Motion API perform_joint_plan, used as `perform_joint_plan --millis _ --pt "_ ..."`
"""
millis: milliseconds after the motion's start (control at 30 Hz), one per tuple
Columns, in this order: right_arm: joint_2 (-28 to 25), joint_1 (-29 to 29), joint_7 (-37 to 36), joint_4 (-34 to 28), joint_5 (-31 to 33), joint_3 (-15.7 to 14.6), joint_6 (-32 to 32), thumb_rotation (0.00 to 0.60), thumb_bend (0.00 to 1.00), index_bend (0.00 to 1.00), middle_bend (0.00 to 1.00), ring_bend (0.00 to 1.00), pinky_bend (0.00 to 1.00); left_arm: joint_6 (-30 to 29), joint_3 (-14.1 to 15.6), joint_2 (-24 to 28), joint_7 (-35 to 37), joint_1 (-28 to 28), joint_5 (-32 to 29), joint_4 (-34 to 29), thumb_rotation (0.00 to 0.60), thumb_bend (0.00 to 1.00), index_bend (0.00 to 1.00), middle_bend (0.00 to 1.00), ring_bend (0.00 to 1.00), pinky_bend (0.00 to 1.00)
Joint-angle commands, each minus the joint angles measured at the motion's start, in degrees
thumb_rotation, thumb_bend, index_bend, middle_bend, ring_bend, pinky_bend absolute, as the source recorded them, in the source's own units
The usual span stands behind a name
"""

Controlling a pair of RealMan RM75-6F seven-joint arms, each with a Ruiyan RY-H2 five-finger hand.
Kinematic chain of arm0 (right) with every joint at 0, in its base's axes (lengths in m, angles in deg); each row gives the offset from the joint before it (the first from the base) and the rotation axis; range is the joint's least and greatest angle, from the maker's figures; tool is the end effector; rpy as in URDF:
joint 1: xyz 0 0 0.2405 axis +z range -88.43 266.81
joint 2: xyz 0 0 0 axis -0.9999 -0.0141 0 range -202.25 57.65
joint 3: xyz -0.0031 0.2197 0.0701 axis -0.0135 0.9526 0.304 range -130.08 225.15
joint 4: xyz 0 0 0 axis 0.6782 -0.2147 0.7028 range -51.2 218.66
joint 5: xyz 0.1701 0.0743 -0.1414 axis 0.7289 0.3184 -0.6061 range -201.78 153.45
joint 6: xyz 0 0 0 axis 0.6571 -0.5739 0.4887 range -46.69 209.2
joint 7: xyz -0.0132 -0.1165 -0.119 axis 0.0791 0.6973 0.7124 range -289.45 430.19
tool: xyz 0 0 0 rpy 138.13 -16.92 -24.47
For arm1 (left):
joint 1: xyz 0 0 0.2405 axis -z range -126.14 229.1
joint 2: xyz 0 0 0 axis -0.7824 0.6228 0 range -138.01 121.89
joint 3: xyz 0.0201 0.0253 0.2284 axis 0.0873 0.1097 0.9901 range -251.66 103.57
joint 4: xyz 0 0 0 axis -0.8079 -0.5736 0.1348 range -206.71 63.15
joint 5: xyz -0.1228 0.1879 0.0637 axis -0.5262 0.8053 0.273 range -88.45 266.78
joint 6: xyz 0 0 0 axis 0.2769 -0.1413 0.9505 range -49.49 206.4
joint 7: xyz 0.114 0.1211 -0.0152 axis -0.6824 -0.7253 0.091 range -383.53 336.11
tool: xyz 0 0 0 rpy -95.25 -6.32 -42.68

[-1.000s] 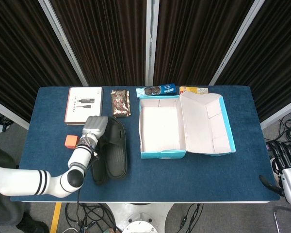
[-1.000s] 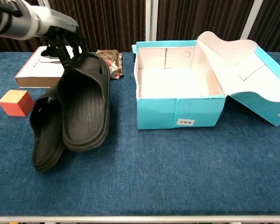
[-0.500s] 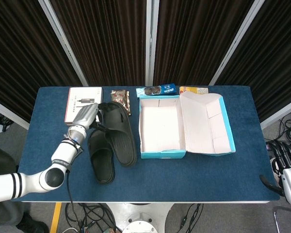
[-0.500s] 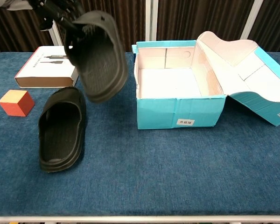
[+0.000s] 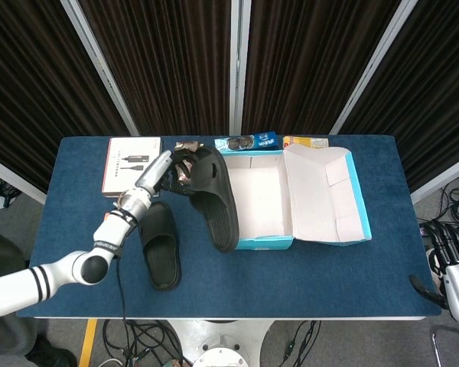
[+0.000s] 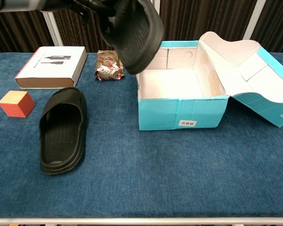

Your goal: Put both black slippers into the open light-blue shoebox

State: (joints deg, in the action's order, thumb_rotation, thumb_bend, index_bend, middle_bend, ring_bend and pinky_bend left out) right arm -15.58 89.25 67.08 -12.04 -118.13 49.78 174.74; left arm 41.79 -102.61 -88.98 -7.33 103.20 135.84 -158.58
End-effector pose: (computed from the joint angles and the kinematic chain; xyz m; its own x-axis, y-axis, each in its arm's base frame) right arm -0.2819 -0.1751 0.1694 0.4041 0.0954 0.9097 -0.9079 -0.0794 0.4116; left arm -0.0370 0.4299 0.0104 -0.3361 0.4721 0.8150 0.9031 -0.0841 0.4211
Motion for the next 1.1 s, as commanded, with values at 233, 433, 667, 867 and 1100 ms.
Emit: perform_joint_plan --millis 233,433,667,867,1100 --pt "-0.7 -0.1 0.4 -0.6 0.8 0.1 -0.5 0.6 0.11 0.0 0.04 0.0 0.0 6.4 -1.2 -11.5 3.7 10.3 3.1 16.7 0.6 0.0 0.46 0.54 0.42 0.6" --pt "-1.1 0.3 0.9 -1.0 0.9 0.2 -1.1 0.6 0.11 0.0 0.04 0.0 0.0 6.9 -1.1 -17.8 3.2 15.1 1.1 25.9 0.6 0.0 0.46 0.54 0.42 0.59" --pt "-1.8 0.5 1.4 -1.9 1.3 0.5 -1.5 0.6 0.11 0.0 0.04 0.0 0.0 5.3 -1.5 -24.0 2.9 18.6 0.6 34.6 0.6 0.0 0.46 0.54 0.34 0.37" --pt "-2.0 0.8 2.0 -2.4 1.3 0.5 -1.9 0.6 0.11 0.0 0.04 0.0 0.0 5.6 -1.9 -28.5 3.5 20.8 0.7 41.3 0.6 0.0 0.46 0.53 0.32 0.32" --pt "-2.1 0.8 2.6 -3.0 1.3 0.5 -1.9 0.6 0.11 0.0 0.04 0.0 0.0 6.4 -1.4 -33.9 3.5 23.1 2.2 49.6 0.6 0.0 0.45 0.51 0.3 0.31"
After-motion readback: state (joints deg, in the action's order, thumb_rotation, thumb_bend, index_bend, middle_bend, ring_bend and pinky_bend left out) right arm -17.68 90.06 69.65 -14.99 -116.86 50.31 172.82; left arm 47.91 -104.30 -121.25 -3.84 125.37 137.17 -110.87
